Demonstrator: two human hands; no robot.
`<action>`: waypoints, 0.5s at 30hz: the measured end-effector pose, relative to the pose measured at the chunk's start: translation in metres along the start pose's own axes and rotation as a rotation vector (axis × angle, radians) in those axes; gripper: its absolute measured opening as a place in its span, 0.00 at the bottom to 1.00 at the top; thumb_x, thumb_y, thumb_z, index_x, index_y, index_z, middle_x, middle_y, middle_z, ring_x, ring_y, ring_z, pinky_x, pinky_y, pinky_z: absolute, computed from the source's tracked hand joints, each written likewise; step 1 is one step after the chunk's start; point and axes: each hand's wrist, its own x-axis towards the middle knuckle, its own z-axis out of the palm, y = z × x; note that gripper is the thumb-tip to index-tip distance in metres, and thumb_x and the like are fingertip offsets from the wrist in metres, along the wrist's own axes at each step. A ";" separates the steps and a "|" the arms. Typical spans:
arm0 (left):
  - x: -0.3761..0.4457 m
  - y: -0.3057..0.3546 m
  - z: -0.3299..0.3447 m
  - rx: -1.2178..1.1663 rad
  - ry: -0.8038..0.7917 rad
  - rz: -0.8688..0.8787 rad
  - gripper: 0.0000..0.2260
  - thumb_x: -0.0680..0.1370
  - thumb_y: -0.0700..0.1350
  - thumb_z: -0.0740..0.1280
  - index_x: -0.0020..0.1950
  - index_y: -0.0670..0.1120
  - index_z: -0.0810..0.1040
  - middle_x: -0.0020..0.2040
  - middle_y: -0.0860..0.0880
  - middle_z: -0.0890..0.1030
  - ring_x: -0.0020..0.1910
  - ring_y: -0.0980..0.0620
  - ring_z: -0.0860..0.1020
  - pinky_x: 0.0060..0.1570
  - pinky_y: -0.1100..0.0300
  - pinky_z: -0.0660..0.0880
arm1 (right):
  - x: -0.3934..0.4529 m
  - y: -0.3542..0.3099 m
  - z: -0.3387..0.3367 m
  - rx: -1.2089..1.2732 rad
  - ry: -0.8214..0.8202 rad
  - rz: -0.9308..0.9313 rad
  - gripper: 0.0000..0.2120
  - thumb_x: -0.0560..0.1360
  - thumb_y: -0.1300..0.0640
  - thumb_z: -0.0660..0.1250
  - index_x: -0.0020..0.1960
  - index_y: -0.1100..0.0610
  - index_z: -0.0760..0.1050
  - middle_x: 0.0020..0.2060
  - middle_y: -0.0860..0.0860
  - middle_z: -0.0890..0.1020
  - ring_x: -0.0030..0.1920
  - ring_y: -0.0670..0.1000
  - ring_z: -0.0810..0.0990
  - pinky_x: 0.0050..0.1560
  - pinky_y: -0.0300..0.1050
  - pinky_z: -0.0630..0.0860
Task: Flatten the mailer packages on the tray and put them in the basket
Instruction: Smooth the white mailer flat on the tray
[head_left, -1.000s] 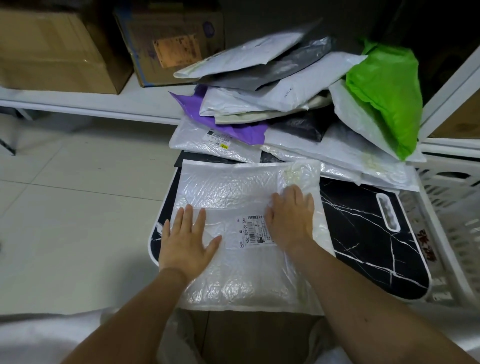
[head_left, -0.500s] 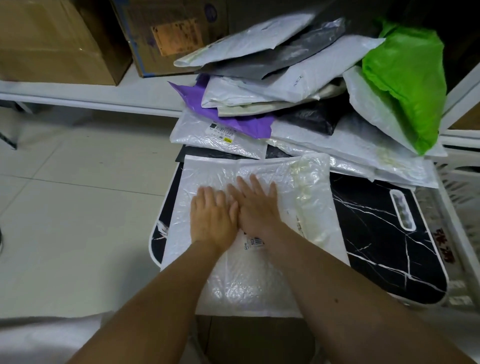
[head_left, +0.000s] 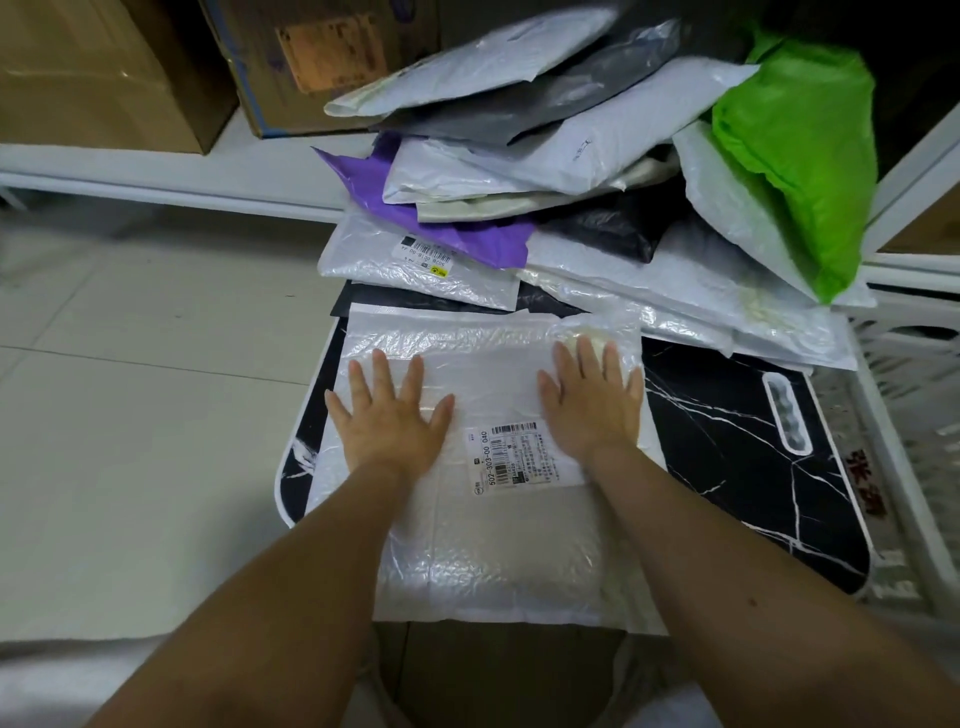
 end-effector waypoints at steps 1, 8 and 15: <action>-0.001 0.000 0.000 -0.001 0.004 -0.018 0.32 0.76 0.69 0.37 0.77 0.58 0.37 0.78 0.46 0.37 0.76 0.41 0.36 0.72 0.36 0.41 | 0.000 0.002 0.002 0.019 0.016 -0.004 0.28 0.81 0.39 0.38 0.79 0.45 0.47 0.79 0.48 0.46 0.78 0.55 0.41 0.75 0.60 0.39; -0.001 -0.005 -0.003 -0.036 -0.020 0.014 0.29 0.80 0.61 0.39 0.78 0.51 0.38 0.78 0.44 0.38 0.77 0.42 0.38 0.74 0.42 0.41 | 0.005 0.012 0.002 0.236 0.259 -0.052 0.06 0.79 0.59 0.55 0.51 0.54 0.70 0.49 0.49 0.70 0.53 0.51 0.71 0.63 0.54 0.70; -0.037 0.029 -0.005 -0.040 0.023 0.160 0.30 0.78 0.65 0.38 0.78 0.54 0.39 0.78 0.46 0.38 0.77 0.42 0.38 0.72 0.37 0.42 | -0.048 -0.023 -0.003 0.113 0.061 0.080 0.27 0.82 0.42 0.44 0.78 0.47 0.47 0.79 0.54 0.47 0.78 0.55 0.40 0.72 0.68 0.40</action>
